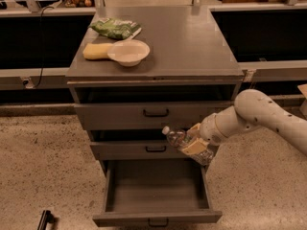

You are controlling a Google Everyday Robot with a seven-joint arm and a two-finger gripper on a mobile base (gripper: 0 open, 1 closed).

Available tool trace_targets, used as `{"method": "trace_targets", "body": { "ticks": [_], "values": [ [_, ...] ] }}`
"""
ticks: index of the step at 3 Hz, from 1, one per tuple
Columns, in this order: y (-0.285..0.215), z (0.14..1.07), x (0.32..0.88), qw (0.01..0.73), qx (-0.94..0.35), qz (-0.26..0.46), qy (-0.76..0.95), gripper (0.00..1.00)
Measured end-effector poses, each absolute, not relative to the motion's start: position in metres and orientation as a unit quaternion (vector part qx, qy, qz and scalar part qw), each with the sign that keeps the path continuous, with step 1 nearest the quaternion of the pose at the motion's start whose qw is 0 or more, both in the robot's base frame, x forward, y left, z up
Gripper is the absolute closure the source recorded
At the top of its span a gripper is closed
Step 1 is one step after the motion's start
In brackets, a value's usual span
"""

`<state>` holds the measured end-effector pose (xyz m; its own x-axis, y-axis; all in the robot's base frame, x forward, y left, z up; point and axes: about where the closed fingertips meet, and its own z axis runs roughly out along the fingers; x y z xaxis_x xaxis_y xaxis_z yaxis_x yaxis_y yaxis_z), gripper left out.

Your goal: Place water bottle into bottom drawer

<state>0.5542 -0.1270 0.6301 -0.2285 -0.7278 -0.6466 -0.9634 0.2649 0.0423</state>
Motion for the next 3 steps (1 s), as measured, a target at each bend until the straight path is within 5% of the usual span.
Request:
{"method": "trace_targets", "body": {
  "ticks": [3],
  "values": [
    [-0.086,0.490,0.555,0.222,-0.624,0.209,0.720,1.00]
  ]
}}
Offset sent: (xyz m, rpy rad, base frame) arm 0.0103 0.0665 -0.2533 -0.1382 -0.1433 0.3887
